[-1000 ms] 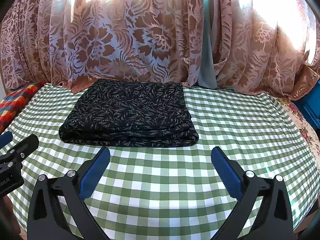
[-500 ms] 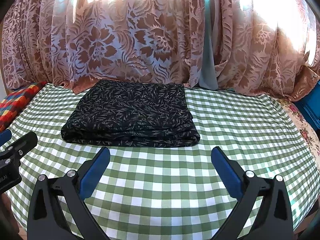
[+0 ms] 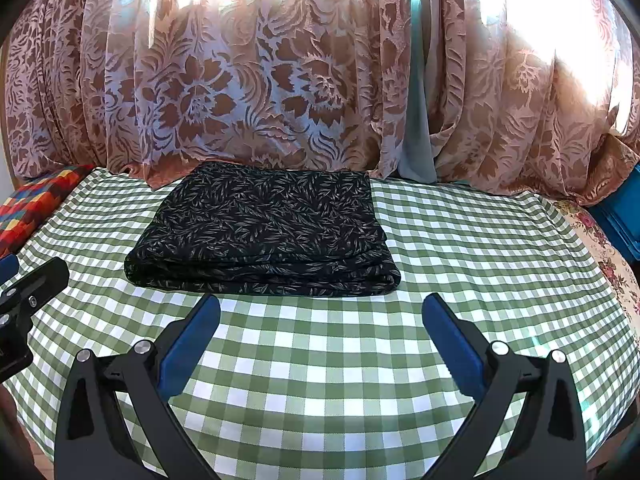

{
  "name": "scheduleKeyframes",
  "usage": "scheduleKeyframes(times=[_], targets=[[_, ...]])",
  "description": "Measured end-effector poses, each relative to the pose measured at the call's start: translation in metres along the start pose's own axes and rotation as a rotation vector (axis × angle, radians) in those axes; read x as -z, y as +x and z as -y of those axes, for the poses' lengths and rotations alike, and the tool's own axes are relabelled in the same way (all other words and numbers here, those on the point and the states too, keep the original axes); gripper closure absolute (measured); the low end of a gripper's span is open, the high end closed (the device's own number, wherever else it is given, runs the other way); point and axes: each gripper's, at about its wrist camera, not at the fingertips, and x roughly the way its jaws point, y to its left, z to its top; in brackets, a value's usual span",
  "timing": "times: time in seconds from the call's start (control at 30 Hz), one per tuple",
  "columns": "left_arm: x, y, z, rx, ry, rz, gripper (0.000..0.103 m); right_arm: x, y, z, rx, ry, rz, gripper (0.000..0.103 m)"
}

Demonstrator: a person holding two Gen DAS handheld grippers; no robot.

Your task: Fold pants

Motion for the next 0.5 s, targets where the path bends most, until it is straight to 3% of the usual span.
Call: scheduleKeyframes(times=[0.3, 0.5], targets=[[0.004, 0.006, -0.001, 0.012, -0.001, -0.036, 0.004, 0.004, 0.004, -0.002, 0.001, -0.004, -0.018, 0.002], [0.014, 0.034, -0.012, -0.011, 0.012, -0.131, 0.004, 0.006, 0.012, 0.002, 0.02, -0.006, -0.05, 0.002]])
